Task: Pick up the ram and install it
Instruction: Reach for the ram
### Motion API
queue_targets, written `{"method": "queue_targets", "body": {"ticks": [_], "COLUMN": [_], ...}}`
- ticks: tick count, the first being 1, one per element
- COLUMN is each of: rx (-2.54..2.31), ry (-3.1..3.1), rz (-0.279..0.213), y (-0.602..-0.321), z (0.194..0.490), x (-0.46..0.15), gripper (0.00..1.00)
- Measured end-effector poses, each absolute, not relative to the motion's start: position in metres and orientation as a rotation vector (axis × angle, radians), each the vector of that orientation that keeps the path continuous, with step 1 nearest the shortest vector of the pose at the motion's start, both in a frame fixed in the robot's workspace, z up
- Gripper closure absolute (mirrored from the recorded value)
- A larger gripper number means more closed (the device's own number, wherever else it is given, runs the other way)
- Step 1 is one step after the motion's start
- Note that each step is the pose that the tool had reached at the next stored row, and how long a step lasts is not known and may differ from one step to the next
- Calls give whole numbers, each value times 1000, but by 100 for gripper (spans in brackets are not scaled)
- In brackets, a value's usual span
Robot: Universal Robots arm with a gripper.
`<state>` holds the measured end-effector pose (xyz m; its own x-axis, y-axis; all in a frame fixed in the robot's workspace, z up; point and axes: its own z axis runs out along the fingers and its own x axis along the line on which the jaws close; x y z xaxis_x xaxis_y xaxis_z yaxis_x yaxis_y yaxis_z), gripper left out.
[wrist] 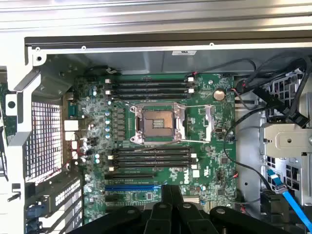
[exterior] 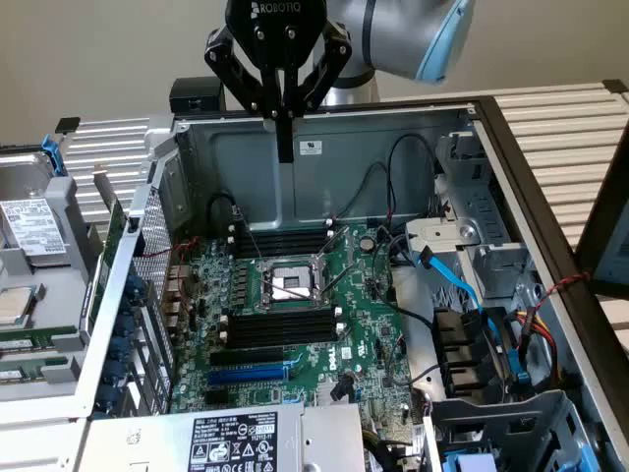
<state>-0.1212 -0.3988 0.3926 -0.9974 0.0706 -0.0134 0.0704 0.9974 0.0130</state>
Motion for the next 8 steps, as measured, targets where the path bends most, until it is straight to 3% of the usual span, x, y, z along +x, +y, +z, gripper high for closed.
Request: {"method": "queue_targets", "body": {"ticks": [8], "rx": [110], "ry": [3126], "rz": [14], "y": [-399], "z": [393], "x": [-121], "gripper": [89]}}
